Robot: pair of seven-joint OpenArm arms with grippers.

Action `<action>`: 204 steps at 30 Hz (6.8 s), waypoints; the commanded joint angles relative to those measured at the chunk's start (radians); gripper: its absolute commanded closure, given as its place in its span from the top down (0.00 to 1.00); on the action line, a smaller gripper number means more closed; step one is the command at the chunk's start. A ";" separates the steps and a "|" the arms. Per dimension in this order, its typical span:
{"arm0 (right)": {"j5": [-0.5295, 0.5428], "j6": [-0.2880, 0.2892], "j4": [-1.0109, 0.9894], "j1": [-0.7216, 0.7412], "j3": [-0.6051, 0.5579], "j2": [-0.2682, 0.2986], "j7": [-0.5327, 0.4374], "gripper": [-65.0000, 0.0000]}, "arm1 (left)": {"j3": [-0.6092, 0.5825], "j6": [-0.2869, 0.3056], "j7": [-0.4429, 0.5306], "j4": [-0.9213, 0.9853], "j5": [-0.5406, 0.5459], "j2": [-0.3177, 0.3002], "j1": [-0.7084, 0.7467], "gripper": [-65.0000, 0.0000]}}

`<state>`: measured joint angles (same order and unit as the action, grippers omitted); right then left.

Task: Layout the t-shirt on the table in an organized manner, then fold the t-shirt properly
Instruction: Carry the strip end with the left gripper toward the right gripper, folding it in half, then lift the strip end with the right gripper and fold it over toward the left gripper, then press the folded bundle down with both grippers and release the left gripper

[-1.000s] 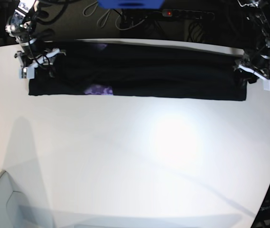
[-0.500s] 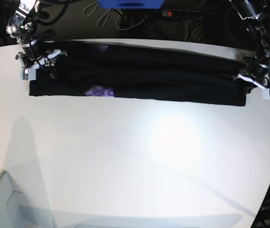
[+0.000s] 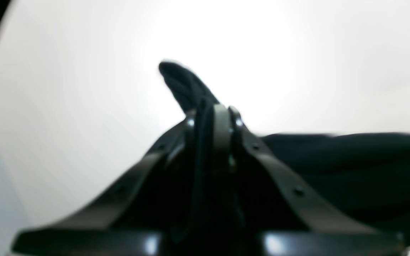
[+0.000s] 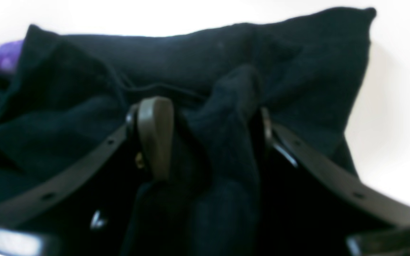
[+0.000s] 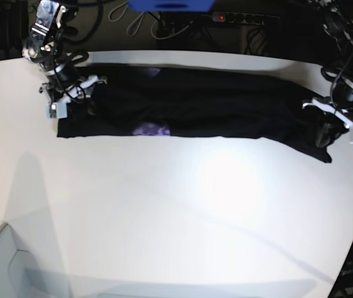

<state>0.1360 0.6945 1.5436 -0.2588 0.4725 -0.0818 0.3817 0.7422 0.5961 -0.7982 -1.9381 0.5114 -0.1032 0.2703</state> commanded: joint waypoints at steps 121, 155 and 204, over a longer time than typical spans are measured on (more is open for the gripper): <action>0.004 0.004 0.196 -0.023 -0.068 -0.022 0.004 0.00 | -0.467 -0.146 0.182 0.401 -0.165 0.020 -0.065 0.33; -0.198 -0.195 0.151 0.120 -0.955 0.010 -0.003 0.00 | -0.467 -0.149 0.175 0.400 -0.168 0.018 -0.087 0.33; -0.198 -0.194 0.044 0.303 -1.107 -0.025 0.004 0.00 | -0.407 -0.138 0.171 0.521 -0.282 -0.008 -0.093 0.00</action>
<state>-0.0772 0.4995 1.5711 0.0288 -0.6334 -0.0940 0.4179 0.3367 0.4610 -0.5598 -1.4200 0.2668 -0.1055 0.1680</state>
